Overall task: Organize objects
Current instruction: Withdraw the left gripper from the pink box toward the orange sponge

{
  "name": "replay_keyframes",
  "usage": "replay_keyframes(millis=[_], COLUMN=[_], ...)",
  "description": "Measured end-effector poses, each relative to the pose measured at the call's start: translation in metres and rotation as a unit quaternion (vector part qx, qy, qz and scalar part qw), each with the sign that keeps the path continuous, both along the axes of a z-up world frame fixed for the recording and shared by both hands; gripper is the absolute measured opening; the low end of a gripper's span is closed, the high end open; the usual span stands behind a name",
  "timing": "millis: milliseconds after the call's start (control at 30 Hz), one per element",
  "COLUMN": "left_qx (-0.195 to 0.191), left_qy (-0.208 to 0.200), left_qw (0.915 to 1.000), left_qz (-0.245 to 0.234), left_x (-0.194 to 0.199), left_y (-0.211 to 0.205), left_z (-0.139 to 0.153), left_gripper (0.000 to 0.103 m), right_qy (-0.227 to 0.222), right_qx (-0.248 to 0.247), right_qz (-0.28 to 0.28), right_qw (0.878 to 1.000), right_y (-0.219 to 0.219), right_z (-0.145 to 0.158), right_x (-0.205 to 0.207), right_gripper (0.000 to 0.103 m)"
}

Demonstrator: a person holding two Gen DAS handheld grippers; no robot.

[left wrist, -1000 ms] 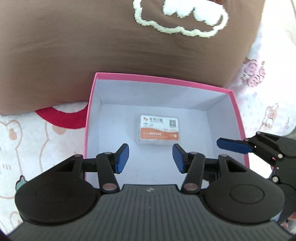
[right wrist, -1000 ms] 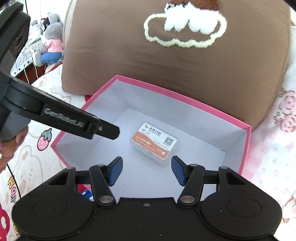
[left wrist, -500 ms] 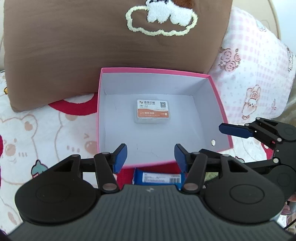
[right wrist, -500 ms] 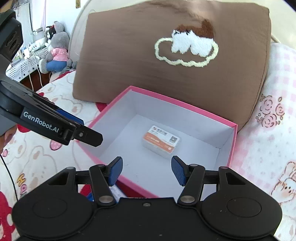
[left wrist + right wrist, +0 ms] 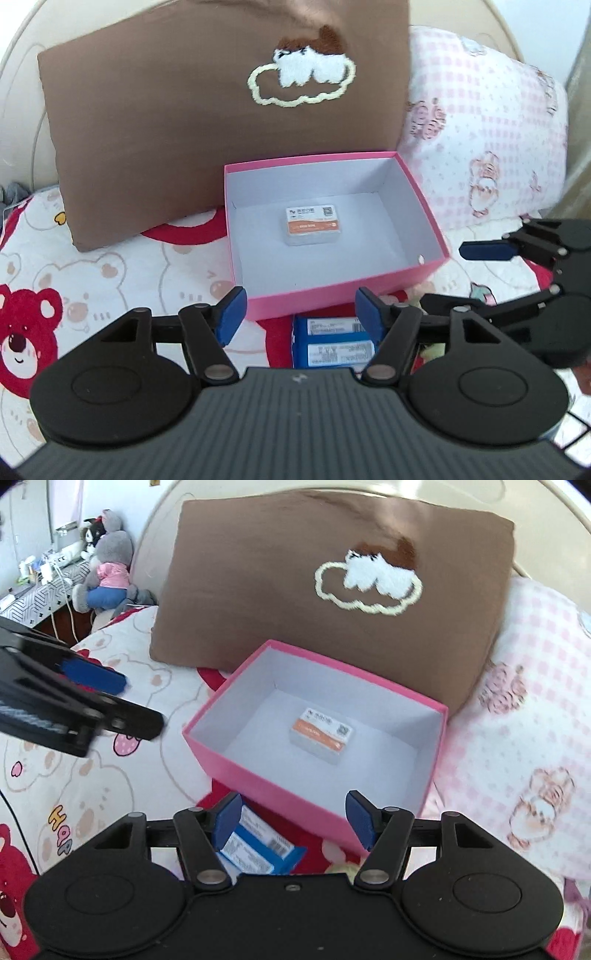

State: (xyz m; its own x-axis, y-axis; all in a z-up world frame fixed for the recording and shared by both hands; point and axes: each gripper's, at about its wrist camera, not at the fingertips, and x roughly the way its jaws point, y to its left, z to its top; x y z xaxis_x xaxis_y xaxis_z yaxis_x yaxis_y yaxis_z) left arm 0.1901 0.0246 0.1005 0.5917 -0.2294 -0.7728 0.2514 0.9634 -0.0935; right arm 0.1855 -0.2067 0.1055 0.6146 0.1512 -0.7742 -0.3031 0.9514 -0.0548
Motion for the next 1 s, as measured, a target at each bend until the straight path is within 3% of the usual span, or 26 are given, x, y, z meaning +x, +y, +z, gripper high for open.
replay_keyframes(millis=[233, 500, 667, 800, 1000], left_qx=[-0.014, -0.029, -0.007, -0.008, -0.003], left_qy=[0.012, 0.036, 0.04, 0.055, 0.056], left_qw=[0.9994, 0.9973, 0.9975, 0.9966, 0.9959], left_qz=[-0.028, -0.056, -0.057, -0.061, -0.07], left_x=[-0.03, -0.054, -0.067, -0.073, -0.085], left_y=[0.004, 0.004, 0.002, 0.004, 0.003], left_z=[0.007, 0.007, 0.004, 0.001, -0.002], left_gripper=[0.069, 0.069, 0.069, 0.07, 0.092], right_qy=[-0.008, 0.018, 0.053, 0.053, 0.068], right_qx=[-0.059, -0.049, -0.043, -0.029, -0.02], right_qz=[0.002, 0.009, 0.022, 0.013, 0.007], right_qw=[0.998, 0.999, 0.997, 0.998, 0.997], right_y=[0.014, 0.021, 0.021, 0.016, 0.014], right_z=[0.003, 0.006, 0.001, 0.002, -0.002], right_x=[-0.033, -0.068, -0.085, -0.098, -0.109], right_gripper=[0.075, 0.082, 0.087, 0.091, 0.096])
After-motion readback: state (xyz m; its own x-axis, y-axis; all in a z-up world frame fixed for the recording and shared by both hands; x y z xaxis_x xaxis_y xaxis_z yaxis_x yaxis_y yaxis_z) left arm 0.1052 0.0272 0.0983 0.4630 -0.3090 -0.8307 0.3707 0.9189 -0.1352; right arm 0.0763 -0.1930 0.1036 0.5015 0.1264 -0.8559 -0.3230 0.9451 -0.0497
